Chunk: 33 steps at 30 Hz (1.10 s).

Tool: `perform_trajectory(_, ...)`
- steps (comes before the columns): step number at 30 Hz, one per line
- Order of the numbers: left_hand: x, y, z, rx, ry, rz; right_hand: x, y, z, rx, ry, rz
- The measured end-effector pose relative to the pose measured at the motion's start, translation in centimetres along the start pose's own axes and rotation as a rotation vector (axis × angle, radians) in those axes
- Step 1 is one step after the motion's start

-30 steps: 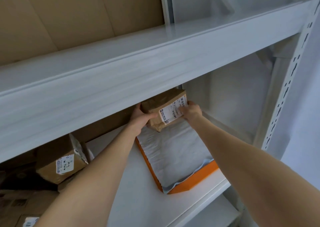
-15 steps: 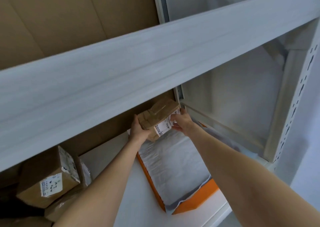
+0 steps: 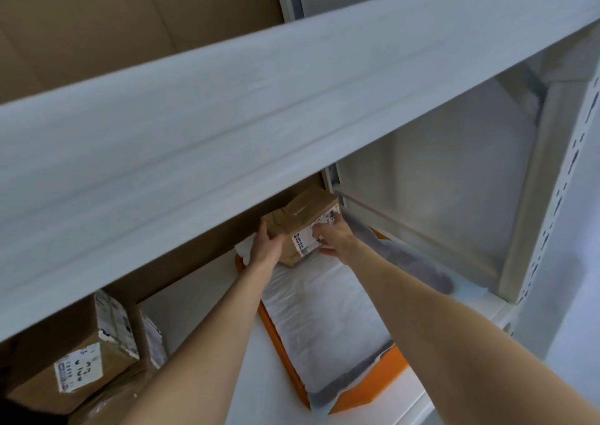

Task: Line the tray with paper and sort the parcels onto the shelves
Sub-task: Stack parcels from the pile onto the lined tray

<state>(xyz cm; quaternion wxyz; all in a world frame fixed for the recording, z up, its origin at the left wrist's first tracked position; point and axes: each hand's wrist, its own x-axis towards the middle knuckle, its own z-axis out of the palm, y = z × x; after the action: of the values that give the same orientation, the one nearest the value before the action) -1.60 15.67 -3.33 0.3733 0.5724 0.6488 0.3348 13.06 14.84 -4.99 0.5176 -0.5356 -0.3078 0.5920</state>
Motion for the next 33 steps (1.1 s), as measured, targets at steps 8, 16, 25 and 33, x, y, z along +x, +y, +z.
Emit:
perform_trajectory(8,0.1,0.4,0.3,0.012,0.021,0.056,0.4,-0.5,-0.7,-0.017,0.164,-0.050)
perform_trajectory(16,-0.5,-2.5,-0.7,0.327,0.030,-0.136,-0.4,0.0,-2.3,-0.890,0.111,-0.056)
perform_trajectory(25,-2.3,-4.9,0.1,1.097,-0.371,0.003,-2.0,3.2,-1.4,-1.477,-0.068,-0.012)
perform_trajectory(33,-2.6,-5.0,-0.6,1.327,-0.151,0.134,-2.4,3.4,-1.2,-1.560,-0.093,-0.055)
